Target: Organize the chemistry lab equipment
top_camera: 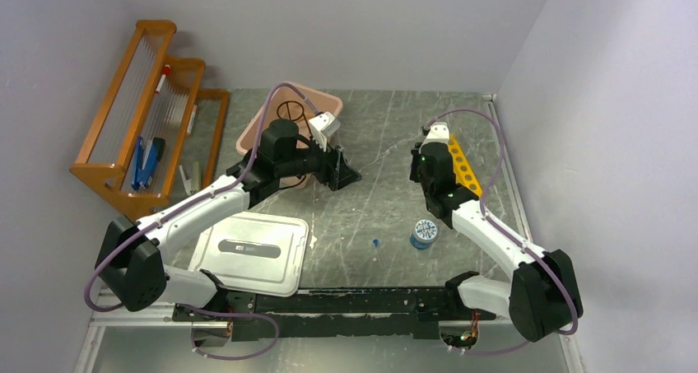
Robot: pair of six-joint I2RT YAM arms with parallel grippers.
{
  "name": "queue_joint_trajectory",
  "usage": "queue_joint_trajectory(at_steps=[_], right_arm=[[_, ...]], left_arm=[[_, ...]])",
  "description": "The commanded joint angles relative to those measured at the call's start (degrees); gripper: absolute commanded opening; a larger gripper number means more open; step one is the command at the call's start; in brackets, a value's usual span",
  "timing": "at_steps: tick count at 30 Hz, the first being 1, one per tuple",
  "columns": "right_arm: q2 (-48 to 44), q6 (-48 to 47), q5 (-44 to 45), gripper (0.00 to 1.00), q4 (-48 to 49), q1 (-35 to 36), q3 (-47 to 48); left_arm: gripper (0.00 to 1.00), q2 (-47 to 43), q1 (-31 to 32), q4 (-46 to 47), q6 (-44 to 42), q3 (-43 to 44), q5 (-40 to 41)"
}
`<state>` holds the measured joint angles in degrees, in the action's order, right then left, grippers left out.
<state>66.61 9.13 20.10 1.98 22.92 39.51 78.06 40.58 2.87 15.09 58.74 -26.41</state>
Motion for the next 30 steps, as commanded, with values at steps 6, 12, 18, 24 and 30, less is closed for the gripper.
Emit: queue_joint_trajectory(at_steps=[6, 12, 18, 24, 30], right_arm=[[3.35, 3.67, 3.15, 0.08, 7.86, -1.24, -3.64], [5.32, 4.88, 3.23, 0.09, 10.15, -2.02, -4.44], [7.17, 5.68, 3.02, 0.09, 11.11, -2.25, -4.43], [8.12, 6.16, 2.80, 0.13, 11.64, -2.42, -5.21], [8.88, 6.40, 1.88, 0.23, 10.27, -2.43, -4.64]], left_arm=[[0.76, 0.09, -0.24, -0.36, 0.32, 1.20, -1.88], [0.75, 0.76, -0.26, -0.32, 0.74, 1.19, -2.16], [0.75, 1.19, -0.28, -0.91, 0.26, 1.84, -1.99], [0.75, 1.38, -0.32, -1.38, -0.19, 2.17, -1.63], [0.75, 1.15, -0.32, -1.32, -0.22, 1.67, -1.32]])
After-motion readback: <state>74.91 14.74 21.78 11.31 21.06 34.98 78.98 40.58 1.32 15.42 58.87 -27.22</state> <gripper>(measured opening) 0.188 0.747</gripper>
